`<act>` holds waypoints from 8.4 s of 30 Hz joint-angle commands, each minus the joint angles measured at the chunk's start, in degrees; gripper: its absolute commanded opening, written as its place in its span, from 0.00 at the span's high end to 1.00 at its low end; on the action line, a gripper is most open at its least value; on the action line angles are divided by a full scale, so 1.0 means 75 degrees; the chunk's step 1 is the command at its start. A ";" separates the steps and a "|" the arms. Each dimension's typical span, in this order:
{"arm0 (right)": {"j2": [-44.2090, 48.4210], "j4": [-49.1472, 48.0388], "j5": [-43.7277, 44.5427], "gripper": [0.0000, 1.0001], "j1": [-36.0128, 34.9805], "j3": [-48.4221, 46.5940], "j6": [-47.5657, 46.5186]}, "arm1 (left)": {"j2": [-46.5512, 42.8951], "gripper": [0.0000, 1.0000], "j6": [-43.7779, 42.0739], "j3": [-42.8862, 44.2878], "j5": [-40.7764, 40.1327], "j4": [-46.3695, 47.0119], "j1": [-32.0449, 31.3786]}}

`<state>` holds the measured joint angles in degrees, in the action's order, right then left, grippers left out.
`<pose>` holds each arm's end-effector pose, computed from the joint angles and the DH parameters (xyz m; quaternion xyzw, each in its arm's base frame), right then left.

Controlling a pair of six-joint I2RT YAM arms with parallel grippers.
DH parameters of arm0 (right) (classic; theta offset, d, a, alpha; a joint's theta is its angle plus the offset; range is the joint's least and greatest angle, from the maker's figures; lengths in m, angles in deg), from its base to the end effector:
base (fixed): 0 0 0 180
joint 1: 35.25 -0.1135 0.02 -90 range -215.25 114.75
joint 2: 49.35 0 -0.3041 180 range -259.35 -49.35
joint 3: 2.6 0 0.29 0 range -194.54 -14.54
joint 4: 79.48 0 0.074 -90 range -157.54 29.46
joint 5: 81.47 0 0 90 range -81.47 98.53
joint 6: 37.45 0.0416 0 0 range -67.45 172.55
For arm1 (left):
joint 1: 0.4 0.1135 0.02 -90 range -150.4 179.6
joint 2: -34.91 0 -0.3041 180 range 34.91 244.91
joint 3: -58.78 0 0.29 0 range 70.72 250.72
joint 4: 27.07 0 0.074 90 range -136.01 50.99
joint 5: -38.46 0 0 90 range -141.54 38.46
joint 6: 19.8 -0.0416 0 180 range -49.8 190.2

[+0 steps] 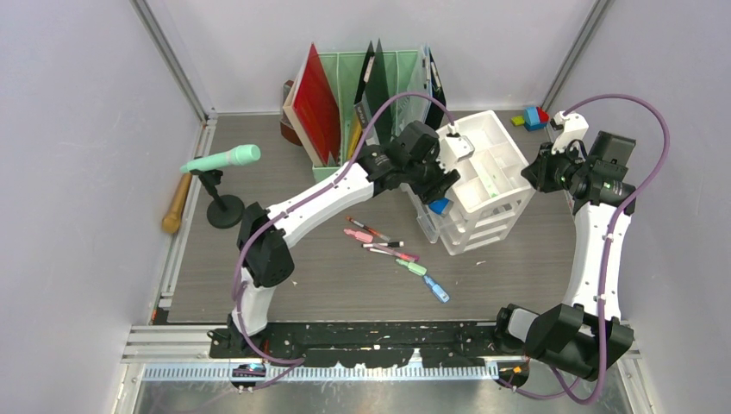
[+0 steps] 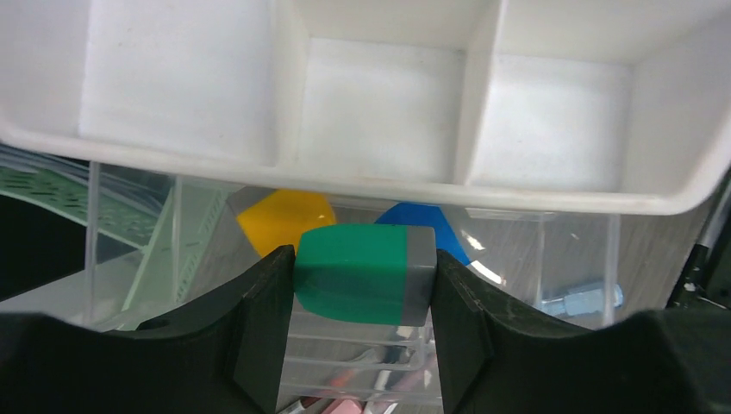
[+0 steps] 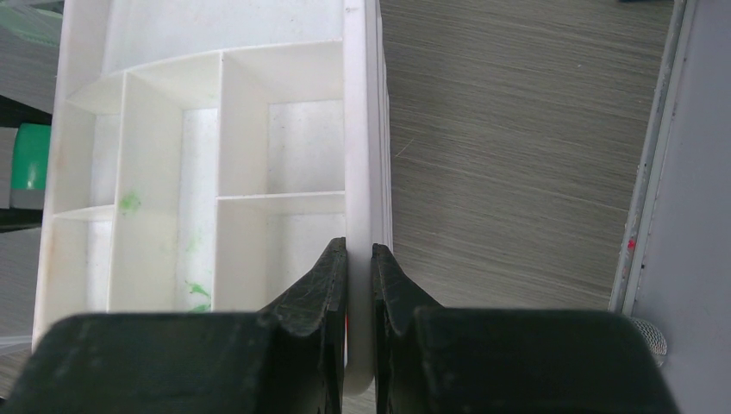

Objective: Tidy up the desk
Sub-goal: Place the stationery in the drawer, then close the drawer in the storage box, then open the drawer in the storage box.

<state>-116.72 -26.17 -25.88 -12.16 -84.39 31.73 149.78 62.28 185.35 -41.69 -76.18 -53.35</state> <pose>0.2559 -0.0835 0.3984 -0.1105 0.8642 0.0934 0.4820 0.3096 -0.4219 0.3784 0.4853 0.7509 -0.2401 0.3782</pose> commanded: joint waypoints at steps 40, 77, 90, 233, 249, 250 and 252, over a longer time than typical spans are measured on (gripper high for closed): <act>-0.0771 0.0662 0.0312 0.83 -0.0132 -0.0298 0.0521 | -0.2676 0.04 -0.0950 -0.3150 -0.1721 0.0425 0.0228; -0.0898 0.0362 -0.0011 0.83 -0.0190 -0.0001 0.0810 | -0.0020 0.00 0.1751 -0.1189 -0.0383 0.1999 0.0228; -0.1147 0.0862 0.0596 0.94 -0.0196 -0.0869 0.0633 | -0.1792 0.00 0.0314 -0.3305 -0.0562 0.2151 0.0427; -0.1179 0.0018 0.1104 0.99 -0.0197 -0.0258 0.0992 | -0.0187 0.43 1.1214 -0.8217 0.3937 1.4064 0.2073; -0.1213 0.0116 0.1044 0.99 -0.0198 -0.0301 0.0970 | -0.1214 0.32 0.9027 -0.7843 0.4561 1.2318 0.2070; -0.1218 0.0129 0.1029 0.99 -0.0203 -0.0299 0.0971 | -0.1366 0.32 0.8589 -0.7756 0.4625 1.1883 0.2080; -0.1226 0.0141 0.1007 0.99 -0.0198 -0.0312 0.0971 | -0.1670 0.31 0.7446 -0.7386 0.4767 1.0349 0.2082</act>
<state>-122.47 -27.55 -25.84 -13.40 -88.45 37.90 143.85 134.73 124.52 -9.37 15.82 -38.10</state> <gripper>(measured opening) 0.184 0.681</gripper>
